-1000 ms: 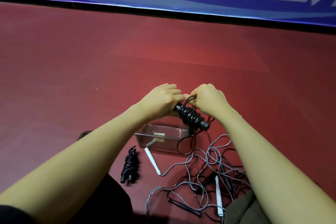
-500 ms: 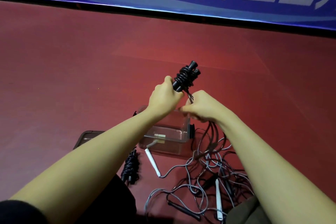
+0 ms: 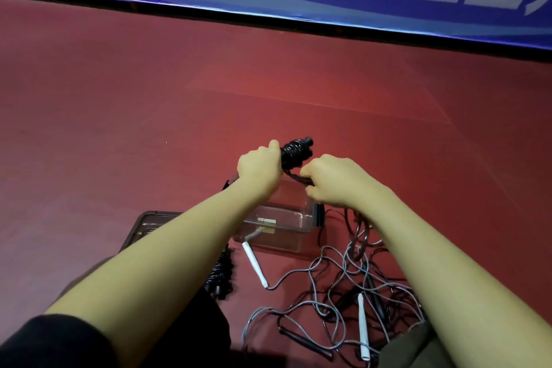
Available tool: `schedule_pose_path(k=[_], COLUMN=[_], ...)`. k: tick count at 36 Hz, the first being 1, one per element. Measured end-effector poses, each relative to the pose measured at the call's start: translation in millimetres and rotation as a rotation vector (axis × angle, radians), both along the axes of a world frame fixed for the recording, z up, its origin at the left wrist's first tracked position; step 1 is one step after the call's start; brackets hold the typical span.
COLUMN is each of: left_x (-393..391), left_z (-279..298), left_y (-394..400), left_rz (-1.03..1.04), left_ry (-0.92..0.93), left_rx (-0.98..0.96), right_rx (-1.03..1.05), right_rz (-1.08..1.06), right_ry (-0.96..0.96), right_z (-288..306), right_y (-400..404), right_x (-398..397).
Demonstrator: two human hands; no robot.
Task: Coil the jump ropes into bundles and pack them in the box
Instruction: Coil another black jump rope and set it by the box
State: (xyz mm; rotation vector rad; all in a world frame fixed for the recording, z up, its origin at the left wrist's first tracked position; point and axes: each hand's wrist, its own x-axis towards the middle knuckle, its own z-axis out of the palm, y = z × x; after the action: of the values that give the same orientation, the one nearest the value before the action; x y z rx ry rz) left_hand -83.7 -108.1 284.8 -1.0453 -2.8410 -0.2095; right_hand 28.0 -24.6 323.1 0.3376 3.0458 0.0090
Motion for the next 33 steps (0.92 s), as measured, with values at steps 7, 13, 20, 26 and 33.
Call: schedule_pose_path(k=[7, 13, 20, 26, 33], left_x=[-5, -8, -16, -6, 2], left_z=[1, 4, 8, 11, 12], left_y=[-2, -1, -7, -10, -9], left_rz=[-0.183, -0.404, -0.682, -0.954, -1.117], left_ry=[0.175, 0.284, 0.377, 0.340, 0.244], left_rx=[-0.230, -0.274, -0.030, 0.011, 0.291], right_rx=[0.378, 0.267, 0.148, 0.237, 0.140], right_rz=[0.098, -0.032, -0.103, -0.176, -0.214], right_ry=[0.213, 0.231, 0.294, 0.271, 0.265], right_z=[5, -3, 0, 3, -3], right_y=[-2, -1, 8, 31, 37], right_x=[2, -3, 0, 4, 8])
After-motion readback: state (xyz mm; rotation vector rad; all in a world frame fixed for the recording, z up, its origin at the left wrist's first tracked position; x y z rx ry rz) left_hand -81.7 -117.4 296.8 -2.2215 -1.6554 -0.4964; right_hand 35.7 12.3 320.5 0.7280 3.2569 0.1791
